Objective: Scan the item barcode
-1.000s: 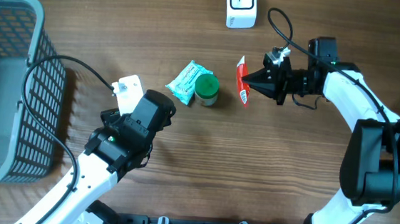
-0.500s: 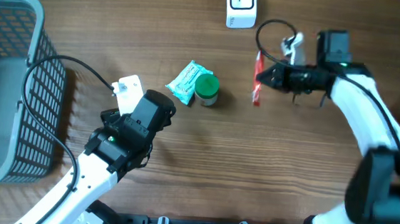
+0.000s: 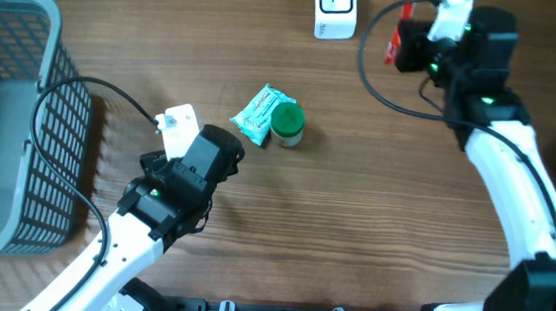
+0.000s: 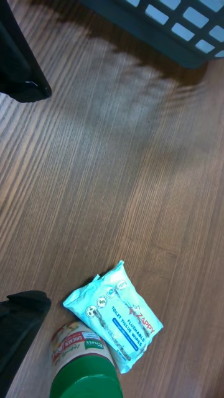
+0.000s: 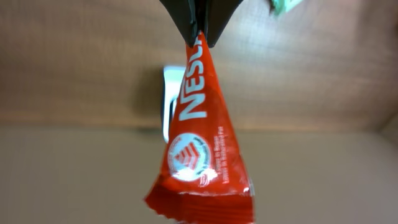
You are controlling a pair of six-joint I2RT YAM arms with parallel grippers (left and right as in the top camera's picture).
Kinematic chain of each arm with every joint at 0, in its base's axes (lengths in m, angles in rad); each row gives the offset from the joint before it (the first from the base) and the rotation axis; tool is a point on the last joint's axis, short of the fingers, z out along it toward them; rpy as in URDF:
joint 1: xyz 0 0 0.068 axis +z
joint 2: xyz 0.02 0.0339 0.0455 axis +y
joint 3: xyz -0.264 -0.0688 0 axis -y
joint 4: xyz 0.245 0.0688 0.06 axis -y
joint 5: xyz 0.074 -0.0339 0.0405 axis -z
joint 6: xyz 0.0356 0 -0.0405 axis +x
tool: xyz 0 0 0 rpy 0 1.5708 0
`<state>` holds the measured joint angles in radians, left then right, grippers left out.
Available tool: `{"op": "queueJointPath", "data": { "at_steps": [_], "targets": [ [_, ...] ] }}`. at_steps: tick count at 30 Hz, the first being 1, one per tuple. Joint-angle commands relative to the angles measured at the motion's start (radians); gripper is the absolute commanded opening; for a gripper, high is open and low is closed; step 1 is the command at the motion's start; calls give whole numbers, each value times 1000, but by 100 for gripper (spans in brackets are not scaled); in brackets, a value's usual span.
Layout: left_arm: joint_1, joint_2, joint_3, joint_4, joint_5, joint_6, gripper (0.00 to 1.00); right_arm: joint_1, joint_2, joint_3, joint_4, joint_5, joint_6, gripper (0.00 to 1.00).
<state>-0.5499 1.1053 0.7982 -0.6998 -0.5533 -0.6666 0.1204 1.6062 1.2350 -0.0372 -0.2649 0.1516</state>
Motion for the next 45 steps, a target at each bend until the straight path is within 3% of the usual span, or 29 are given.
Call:
{"op": "queueJointPath", "data": {
  "at_steps": [1, 5, 11, 14, 20, 25, 33, 38, 45],
  "targets": [
    [-3, 0, 0, 3, -20, 8, 100, 62, 99, 16, 115, 153, -11, 5],
    [-3, 0, 0, 3, -20, 8, 100, 103, 293, 188, 166, 219, -14, 5],
    [-3, 0, 0, 3, -20, 8, 100, 128, 645, 638, 77, 253, 8, 5],
    [-3, 0, 0, 3, -20, 8, 100, 139, 761, 768, 64, 269, 10, 5],
    [-3, 0, 0, 3, -20, 8, 100, 151, 805, 791, 68, 304, 34, 5],
    [-3, 0, 0, 3, -20, 8, 100, 117, 769, 882, -123, 350, 35, 4],
    [-3, 0, 0, 3, -20, 8, 100, -171, 606, 901, -526, 431, 61, 4],
    [-3, 0, 0, 3, -20, 8, 100, -476, 650, 896, -686, 449, 68, 4],
    [-3, 0, 0, 3, -20, 8, 100, -674, 766, 881, -795, 298, 100, 4]
  ]
}}
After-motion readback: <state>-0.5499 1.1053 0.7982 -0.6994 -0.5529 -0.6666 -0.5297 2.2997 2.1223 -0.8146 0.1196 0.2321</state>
